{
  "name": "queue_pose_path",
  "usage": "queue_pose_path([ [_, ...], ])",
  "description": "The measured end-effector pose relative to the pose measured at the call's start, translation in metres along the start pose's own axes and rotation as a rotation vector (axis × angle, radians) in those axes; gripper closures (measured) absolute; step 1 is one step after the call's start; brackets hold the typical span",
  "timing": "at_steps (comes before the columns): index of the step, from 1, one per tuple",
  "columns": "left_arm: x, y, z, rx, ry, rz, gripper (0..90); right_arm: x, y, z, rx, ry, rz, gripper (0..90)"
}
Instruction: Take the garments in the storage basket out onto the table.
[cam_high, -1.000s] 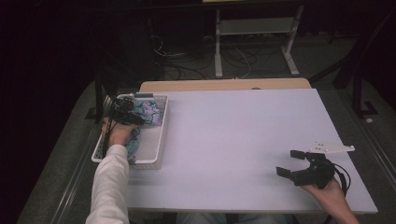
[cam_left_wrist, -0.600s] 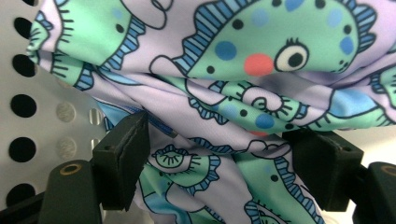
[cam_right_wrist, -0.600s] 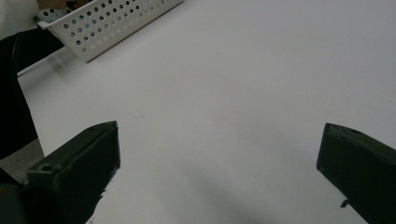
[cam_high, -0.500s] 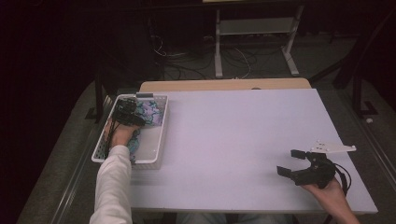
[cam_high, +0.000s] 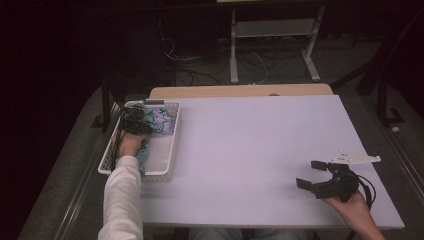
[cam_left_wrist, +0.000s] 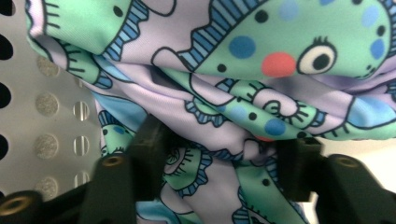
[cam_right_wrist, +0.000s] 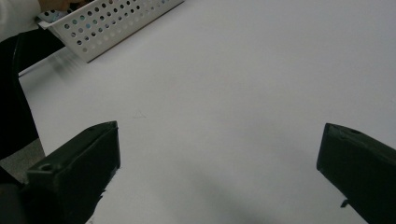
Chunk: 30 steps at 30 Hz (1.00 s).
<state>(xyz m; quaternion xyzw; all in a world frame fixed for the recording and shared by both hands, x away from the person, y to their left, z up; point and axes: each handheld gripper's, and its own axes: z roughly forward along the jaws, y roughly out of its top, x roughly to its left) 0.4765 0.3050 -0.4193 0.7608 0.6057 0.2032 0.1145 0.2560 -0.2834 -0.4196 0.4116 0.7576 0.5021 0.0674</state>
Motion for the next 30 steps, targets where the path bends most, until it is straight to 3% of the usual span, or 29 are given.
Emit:
queue_pose_path([
  [4, -0.002, 0.001, 0.000, 0.004, -0.027, -0.019, 63.1, 0.000, 0.000, 0.000, 0.003, -0.001, 0.000, 0.0],
  [9, -0.005, 0.002, -0.001, 0.005, -0.007, -0.004, 73.6, 0.000, 0.000, 0.000, 0.001, -0.002, -0.002, 0.0],
  [12, -0.004, 0.002, -0.003, 0.010, -0.010, -0.006, 76.8, 0.000, 0.000, 0.000, 0.000, -0.003, -0.001, 0.0],
  [18, -0.001, 0.001, -0.008, 0.015, -0.057, -0.048, 78.5, 0.000, 0.000, -0.001, -0.004, -0.007, 0.002, 0.0],
  [19, 0.001, 0.001, -0.013, 0.007, -0.089, -0.069, 78.6, 0.000, 0.000, -0.001, -0.005, -0.008, 0.003, 0.0],
  [20, 0.001, 0.001, -0.013, 0.007, -0.089, -0.069, 78.6, 0.000, 0.000, -0.001, -0.005, -0.008, 0.003, 0.0],
  [25, 0.009, -0.001, -0.032, -0.042, -0.181, -0.117, 78.8, 0.000, 0.000, -0.002, -0.014, -0.010, 0.006, 0.0],
  [26, 0.009, -0.001, -0.032, -0.042, -0.181, -0.117, 78.8, 0.000, 0.000, -0.002, -0.014, -0.010, 0.006, 0.0],
  [27, 0.012, -0.003, -0.041, -0.072, -0.227, -0.146, 78.8, 0.000, 0.001, -0.003, -0.018, -0.010, 0.008, 0.0],
  [30, 0.019, -0.006, -0.054, -0.116, -0.290, -0.180, 78.8, -0.001, 0.001, -0.003, -0.021, -0.011, 0.009, 0.0],
])
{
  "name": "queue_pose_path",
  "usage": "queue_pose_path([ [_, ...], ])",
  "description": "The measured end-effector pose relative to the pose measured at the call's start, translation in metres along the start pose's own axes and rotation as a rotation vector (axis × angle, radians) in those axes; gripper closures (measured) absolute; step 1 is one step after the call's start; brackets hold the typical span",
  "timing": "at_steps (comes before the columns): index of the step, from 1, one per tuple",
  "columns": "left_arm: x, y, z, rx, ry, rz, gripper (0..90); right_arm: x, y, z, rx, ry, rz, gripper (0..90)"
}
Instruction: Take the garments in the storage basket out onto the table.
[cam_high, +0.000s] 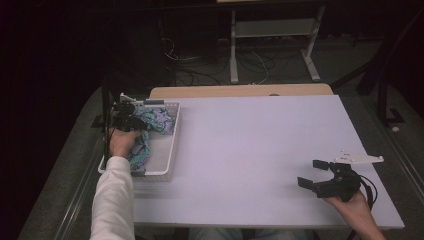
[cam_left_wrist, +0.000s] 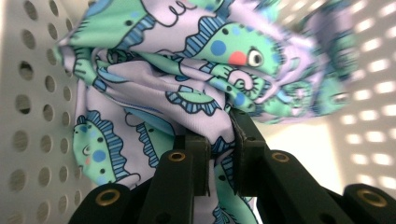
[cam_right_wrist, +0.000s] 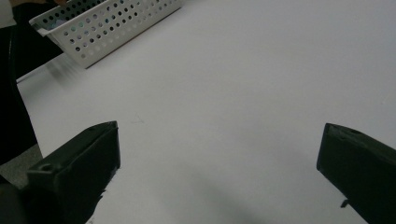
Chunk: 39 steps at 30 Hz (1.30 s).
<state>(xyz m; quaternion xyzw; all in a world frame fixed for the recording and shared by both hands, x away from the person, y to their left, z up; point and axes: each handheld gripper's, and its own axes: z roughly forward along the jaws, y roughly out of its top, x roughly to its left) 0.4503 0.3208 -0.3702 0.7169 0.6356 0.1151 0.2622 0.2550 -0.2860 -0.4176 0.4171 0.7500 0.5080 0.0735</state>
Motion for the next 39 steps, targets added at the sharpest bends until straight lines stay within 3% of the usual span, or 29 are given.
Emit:
queue_pose_path([
  [1, 0.002, 0.000, -0.006, -0.021, -0.030, -0.015, 78.8, 0.000, 0.000, 0.000, -0.001, 0.000, 0.001, 0.0],
  [2, 0.002, 0.000, -0.006, -0.021, -0.030, -0.015, 78.8, 0.000, 0.000, 0.000, -0.003, 0.001, 0.001, 0.0],
  [3, 0.005, -0.001, -0.016, -0.052, -0.077, -0.038, 78.8, 0.000, 0.000, 0.000, -0.005, 0.001, 0.000, 0.0],
  [7, 0.011, -0.002, -0.035, -0.098, -0.157, -0.073, 78.9, 0.000, 0.000, 0.000, -0.005, -0.001, 0.001, 0.0],
  [8, 0.011, -0.002, -0.035, -0.098, -0.157, -0.073, 78.8, 0.000, 0.000, -0.001, -0.007, -0.002, 0.002, 0.0],
  [9, 0.013, -0.002, -0.046, -0.113, -0.195, -0.075, 78.8, 0.000, 0.000, -0.001, -0.010, -0.003, 0.004, 0.0],
  [14, 0.013, 0.001, -0.077, -0.177, -0.258, -0.057, 78.9, 0.000, 0.000, -0.001, -0.011, -0.004, 0.009, 0.0],
  [16, 0.012, 0.002, -0.081, -0.182, -0.262, -0.050, 78.9, 0.000, 0.001, -0.001, -0.012, -0.004, 0.006, 0.0],
  [19, 0.004, 0.010, -0.104, -0.208, -0.283, -0.003, 78.9, 0.000, 0.001, -0.001, -0.015, -0.004, 0.005, 0.0],
  [22, -0.001, 0.013, -0.113, -0.220, -0.289, 0.014, 78.9, 0.000, 0.001, -0.002, -0.014, -0.006, 0.008, 0.0],
  [24, -0.009, 0.019, -0.130, -0.237, -0.295, 0.051, 78.9, -0.001, 0.001, -0.002, -0.017, -0.006, 0.009, 0.0],
  [27, -0.014, 0.024, -0.146, -0.248, -0.292, 0.072, 78.9, -0.002, 0.001, -0.004, -0.028, -0.009, 0.015, 0.0],
  [39, -0.027, 0.038, -0.185, -0.294, -0.315, 0.118, 78.9, -0.002, 0.001, -0.005, -0.035, -0.011, 0.017, 0.0],
])
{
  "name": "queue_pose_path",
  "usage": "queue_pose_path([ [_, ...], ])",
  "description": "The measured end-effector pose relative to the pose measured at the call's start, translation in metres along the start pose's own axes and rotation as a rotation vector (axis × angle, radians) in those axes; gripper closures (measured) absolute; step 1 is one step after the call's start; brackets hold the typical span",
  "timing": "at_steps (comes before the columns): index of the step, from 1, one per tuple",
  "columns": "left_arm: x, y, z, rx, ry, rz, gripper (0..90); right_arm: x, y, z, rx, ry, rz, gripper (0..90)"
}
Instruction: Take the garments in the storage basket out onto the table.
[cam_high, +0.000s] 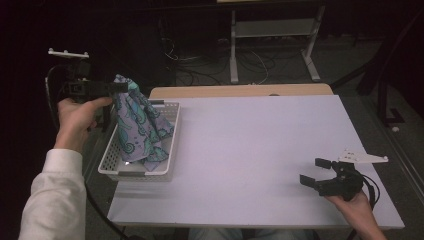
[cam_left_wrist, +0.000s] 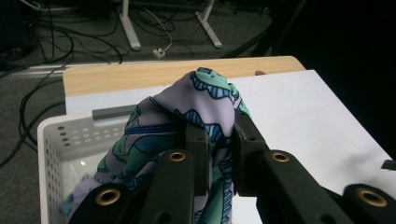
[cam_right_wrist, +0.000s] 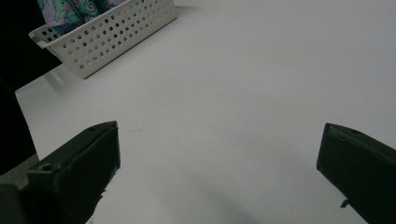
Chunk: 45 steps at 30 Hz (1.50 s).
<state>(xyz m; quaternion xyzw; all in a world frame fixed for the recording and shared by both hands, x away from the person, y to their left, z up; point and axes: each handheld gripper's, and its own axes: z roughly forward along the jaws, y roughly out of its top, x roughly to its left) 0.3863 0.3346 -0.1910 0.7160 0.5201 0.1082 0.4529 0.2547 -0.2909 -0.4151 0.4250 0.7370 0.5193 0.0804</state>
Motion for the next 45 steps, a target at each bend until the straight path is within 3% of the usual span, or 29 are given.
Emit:
queue_pose_path([
  [11, -0.017, 0.021, -0.029, -0.036, -0.001, 0.029, 78.9, 0.000, 0.000, 0.000, -0.003, 0.004, 0.002, 0.0],
  [27, -0.072, 0.067, -0.066, -0.088, -0.010, 0.135, 79.0, -0.001, 0.000, -0.002, -0.014, 0.007, 0.013, 0.0],
  [39, -0.104, 0.084, -0.065, -0.091, -0.039, 0.184, 78.9, -0.002, 0.000, -0.003, -0.019, 0.009, 0.012, 0.0],
  [45, -0.125, 0.093, -0.052, -0.080, -0.064, 0.215, 78.9, -0.001, 0.000, -0.003, -0.021, 0.010, 0.012, 0.0],
])
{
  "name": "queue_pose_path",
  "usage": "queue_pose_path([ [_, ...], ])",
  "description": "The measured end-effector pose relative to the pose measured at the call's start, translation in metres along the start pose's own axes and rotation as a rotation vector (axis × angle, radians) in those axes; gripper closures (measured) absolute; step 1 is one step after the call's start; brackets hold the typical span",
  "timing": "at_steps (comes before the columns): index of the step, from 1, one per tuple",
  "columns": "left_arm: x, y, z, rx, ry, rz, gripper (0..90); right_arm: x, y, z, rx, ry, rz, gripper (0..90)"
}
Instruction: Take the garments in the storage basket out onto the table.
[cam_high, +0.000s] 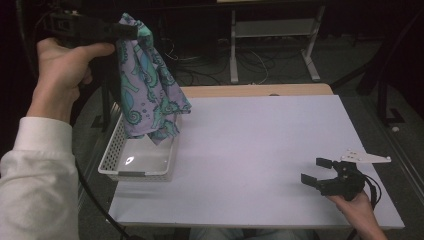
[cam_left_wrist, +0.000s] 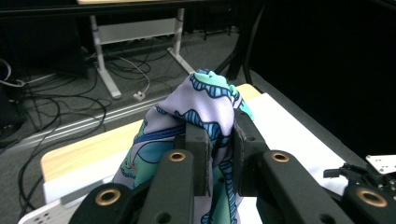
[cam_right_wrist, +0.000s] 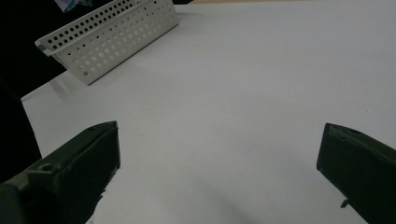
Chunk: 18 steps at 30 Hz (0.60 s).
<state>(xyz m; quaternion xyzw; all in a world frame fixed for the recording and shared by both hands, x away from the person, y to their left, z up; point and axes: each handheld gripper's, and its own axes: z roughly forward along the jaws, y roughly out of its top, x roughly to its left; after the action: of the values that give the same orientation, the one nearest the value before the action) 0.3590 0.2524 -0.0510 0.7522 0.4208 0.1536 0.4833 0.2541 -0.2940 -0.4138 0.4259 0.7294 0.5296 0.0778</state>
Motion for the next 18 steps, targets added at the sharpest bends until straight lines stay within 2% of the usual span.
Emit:
queue_pose_path([
  [6, -0.018, 0.009, 0.021, 0.012, -0.045, 0.025, 78.9, 0.000, 0.000, 0.000, 0.000, 0.000, 0.003, 0.0],
  [8, -0.020, 0.009, 0.024, 0.015, -0.051, 0.031, 78.9, 0.000, 0.000, -0.001, -0.002, 0.001, 0.005, 0.0],
  [10, -0.030, 0.010, 0.038, 0.027, -0.084, 0.049, 79.0, 0.000, 0.000, -0.001, -0.003, 0.001, 0.006, 0.0],
  [18, -0.055, 0.011, 0.079, 0.065, -0.157, 0.077, 78.9, 0.000, 0.000, -0.002, -0.010, 0.001, 0.004, 0.0],
])
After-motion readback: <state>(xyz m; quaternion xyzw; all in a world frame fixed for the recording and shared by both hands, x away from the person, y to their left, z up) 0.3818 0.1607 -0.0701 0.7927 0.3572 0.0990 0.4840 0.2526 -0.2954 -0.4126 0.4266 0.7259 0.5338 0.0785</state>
